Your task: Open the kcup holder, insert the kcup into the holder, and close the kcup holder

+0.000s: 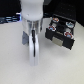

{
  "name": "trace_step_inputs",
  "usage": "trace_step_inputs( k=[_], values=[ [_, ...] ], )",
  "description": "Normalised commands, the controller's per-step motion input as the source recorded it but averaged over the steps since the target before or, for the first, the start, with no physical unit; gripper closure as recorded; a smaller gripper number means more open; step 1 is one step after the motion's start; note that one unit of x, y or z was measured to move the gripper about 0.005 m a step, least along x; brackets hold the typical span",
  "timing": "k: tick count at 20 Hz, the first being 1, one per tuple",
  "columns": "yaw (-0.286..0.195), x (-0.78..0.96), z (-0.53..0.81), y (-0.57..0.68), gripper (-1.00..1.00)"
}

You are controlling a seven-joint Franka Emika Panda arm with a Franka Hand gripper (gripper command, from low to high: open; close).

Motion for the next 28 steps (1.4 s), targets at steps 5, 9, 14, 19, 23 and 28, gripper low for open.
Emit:
trace_step_inputs(
  k=[5, 9, 14, 19, 23, 28],
  values=[
    [-0.025, 0.03, 0.86, 0.37, 1.0],
    [0.0, 0.03, 0.79, 0.43, 1.0],
    [0.024, 0.02, 0.66, 0.52, 1.0],
    [0.033, -0.02, 0.5, 0.57, 1.0],
    [0.016, 0.0, 0.46, 0.62, 1.0],
    [0.016, 0.02, 0.37, 0.62, 1.0]
  ],
)
